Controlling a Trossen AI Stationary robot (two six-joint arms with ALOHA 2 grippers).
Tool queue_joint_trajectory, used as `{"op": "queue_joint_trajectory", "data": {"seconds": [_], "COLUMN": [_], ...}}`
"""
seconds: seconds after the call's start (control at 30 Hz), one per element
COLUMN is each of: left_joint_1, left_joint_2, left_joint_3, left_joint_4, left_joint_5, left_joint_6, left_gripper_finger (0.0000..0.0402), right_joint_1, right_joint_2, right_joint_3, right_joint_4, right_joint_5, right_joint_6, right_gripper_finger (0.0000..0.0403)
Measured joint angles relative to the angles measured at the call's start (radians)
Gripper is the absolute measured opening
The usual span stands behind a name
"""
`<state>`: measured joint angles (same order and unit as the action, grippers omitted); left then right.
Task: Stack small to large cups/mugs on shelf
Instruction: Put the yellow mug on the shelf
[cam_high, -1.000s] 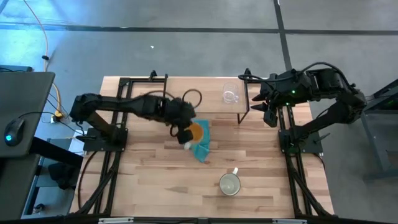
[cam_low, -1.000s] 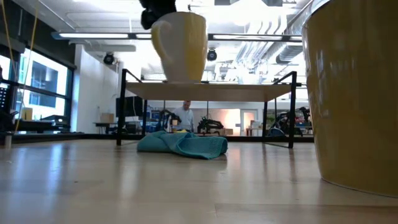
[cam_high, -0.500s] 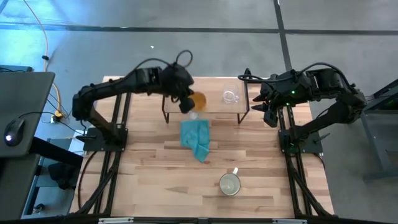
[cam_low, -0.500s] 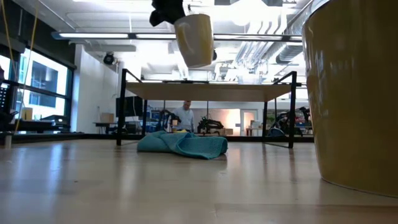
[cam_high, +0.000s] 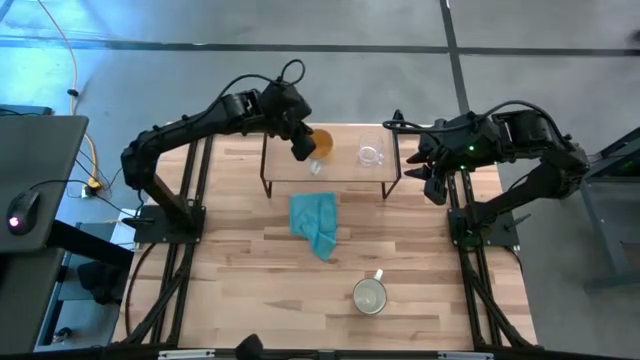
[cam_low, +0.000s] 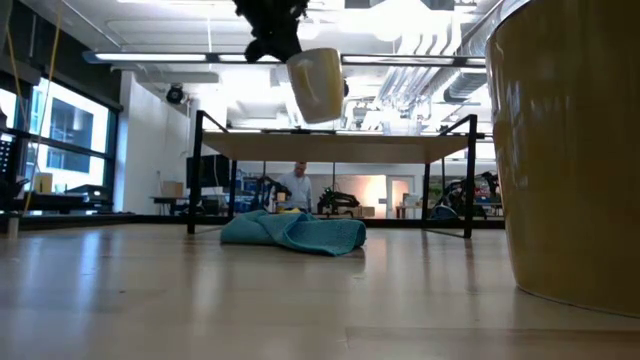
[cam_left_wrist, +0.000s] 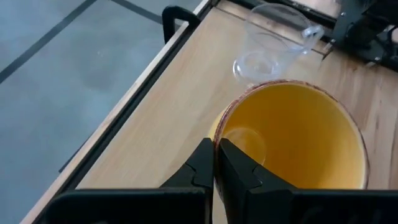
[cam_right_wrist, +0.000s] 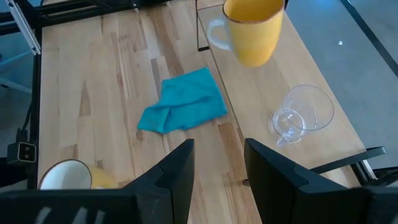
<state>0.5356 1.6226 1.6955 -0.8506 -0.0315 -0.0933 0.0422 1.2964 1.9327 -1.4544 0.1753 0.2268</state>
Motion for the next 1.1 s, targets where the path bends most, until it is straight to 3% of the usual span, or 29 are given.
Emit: {"op": "queue_joint_trajectory", "data": {"seconds": [1.1], "left_joint_1": [0.027], "left_joint_2": [0.100], "left_joint_3": [0.010], "left_joint_4": [0.056], "left_joint_5": [0.005], "left_joint_6": [0.033], "left_gripper_finger": [0.0000], "right_joint_1": [0.000], "right_joint_2": [0.000], "right_joint_3": [0.000], "right_joint_4": [0.000], "right_joint_5": [0.003], "right_joint_6": [0.000], "right_gripper_finger": [0.0133]}}
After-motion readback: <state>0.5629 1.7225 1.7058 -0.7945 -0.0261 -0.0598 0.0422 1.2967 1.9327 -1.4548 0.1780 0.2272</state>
